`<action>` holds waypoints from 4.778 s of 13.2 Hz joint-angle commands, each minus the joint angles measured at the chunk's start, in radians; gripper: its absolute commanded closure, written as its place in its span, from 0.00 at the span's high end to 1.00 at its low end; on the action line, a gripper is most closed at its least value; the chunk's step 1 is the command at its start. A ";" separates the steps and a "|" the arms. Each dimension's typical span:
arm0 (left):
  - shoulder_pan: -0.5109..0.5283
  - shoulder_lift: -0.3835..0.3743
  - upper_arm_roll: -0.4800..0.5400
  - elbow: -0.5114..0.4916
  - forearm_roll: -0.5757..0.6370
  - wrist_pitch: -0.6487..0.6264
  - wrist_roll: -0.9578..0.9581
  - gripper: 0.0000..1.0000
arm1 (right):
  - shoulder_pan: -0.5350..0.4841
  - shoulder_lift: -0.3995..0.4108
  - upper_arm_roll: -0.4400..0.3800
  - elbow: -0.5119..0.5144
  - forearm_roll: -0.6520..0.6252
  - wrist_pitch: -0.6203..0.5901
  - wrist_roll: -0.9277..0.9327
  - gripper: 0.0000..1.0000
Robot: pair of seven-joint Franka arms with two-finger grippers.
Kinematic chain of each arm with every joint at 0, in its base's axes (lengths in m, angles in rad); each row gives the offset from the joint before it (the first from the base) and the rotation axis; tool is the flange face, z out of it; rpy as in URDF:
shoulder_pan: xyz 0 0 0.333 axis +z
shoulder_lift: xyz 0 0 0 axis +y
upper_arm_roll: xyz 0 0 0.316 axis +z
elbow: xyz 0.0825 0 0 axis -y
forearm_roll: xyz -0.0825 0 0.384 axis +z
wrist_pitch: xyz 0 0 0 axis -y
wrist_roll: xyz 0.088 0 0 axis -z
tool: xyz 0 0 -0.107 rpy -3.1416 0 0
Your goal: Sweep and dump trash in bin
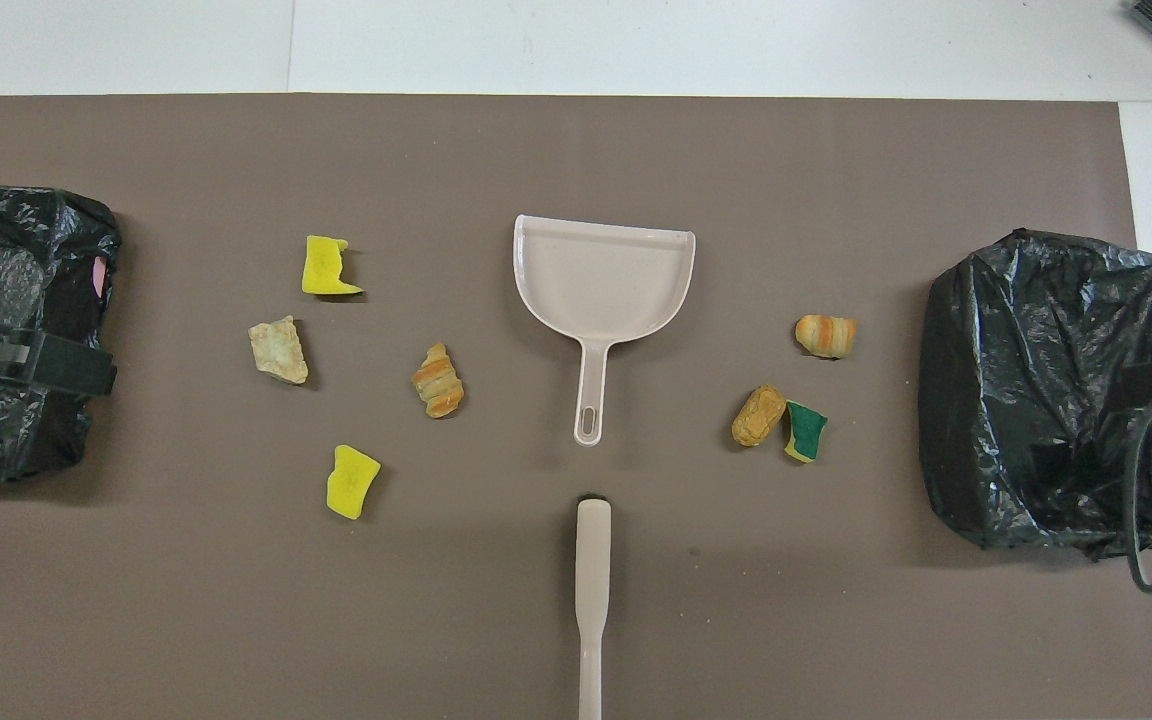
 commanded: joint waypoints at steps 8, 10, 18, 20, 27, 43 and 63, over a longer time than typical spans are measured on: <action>-0.012 -0.060 -0.078 -0.148 -0.015 0.091 -0.086 1.00 | -0.002 -0.012 -0.003 -0.008 0.016 0.005 -0.026 1.00; -0.012 -0.067 -0.123 -0.199 -0.041 0.134 -0.124 1.00 | -0.002 -0.012 -0.003 -0.008 0.016 -0.003 -0.026 1.00; -0.013 -0.151 -0.337 -0.432 -0.114 0.252 -0.321 1.00 | 0.001 -0.030 -0.003 -0.026 0.016 -0.021 -0.033 1.00; -0.013 -0.171 -0.395 -0.478 -0.142 0.271 -0.359 1.00 | 0.001 -0.029 -0.003 -0.020 0.017 -0.038 -0.042 1.00; -0.018 -0.203 -0.593 -0.642 -0.187 0.407 -0.541 1.00 | 0.001 -0.061 -0.003 -0.081 0.014 -0.044 -0.028 1.00; -0.051 -0.062 -0.899 -0.862 -0.242 0.776 -0.781 1.00 | 0.095 0.098 0.016 -0.236 0.140 0.215 0.092 1.00; 0.034 -0.079 -0.896 -0.842 -0.227 0.556 -0.780 0.00 | 0.201 0.187 0.019 -0.198 0.165 0.295 0.244 1.00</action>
